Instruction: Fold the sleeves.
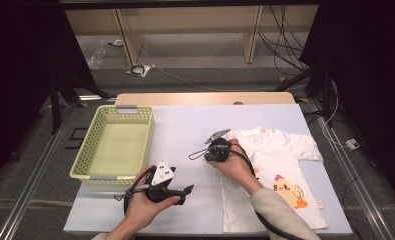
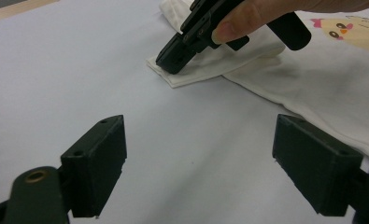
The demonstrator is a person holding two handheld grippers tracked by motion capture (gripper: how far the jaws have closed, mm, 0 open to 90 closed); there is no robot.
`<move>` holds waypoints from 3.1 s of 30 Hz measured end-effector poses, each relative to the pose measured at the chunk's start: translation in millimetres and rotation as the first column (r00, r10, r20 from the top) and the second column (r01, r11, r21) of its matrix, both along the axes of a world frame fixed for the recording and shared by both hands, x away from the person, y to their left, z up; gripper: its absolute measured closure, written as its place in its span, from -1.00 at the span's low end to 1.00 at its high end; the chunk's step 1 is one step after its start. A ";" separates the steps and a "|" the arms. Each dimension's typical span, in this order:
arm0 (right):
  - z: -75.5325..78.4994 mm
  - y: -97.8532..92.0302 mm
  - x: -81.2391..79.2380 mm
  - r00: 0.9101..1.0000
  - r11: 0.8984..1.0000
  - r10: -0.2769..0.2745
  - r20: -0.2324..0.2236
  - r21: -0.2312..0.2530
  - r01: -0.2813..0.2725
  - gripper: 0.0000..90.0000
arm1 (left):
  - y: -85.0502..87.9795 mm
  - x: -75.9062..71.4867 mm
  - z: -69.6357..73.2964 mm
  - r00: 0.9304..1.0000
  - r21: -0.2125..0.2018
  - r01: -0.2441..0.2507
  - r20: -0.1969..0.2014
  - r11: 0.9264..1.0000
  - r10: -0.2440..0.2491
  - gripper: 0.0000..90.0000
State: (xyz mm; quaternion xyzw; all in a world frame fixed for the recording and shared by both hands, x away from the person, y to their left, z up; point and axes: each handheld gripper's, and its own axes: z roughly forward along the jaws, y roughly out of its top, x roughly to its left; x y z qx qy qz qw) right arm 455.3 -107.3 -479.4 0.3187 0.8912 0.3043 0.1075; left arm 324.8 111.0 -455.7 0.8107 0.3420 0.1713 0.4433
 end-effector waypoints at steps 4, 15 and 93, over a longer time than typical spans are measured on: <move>2.9 2.2 -2.3 0.999 0.999 -0.030 -0.019 0.011 0.030 1.00 | 0.6 0.4 0.0 1.000 -0.004 -0.002 0.001 1.000 0.002 -0.61; 27.7 -12.1 -6.1 0.995 0.996 -0.047 0.085 0.084 0.040 1.00 | 2.7 0.3 1.7 1.000 -0.006 -0.010 0.009 1.000 0.010 -0.61; 35.7 -268.0 -113.9 0.827 0.830 -0.549 0.121 0.199 0.521 0.54 | 2.6 -0.7 4.3 0.999 -0.026 -0.020 0.039 0.999 0.021 -0.61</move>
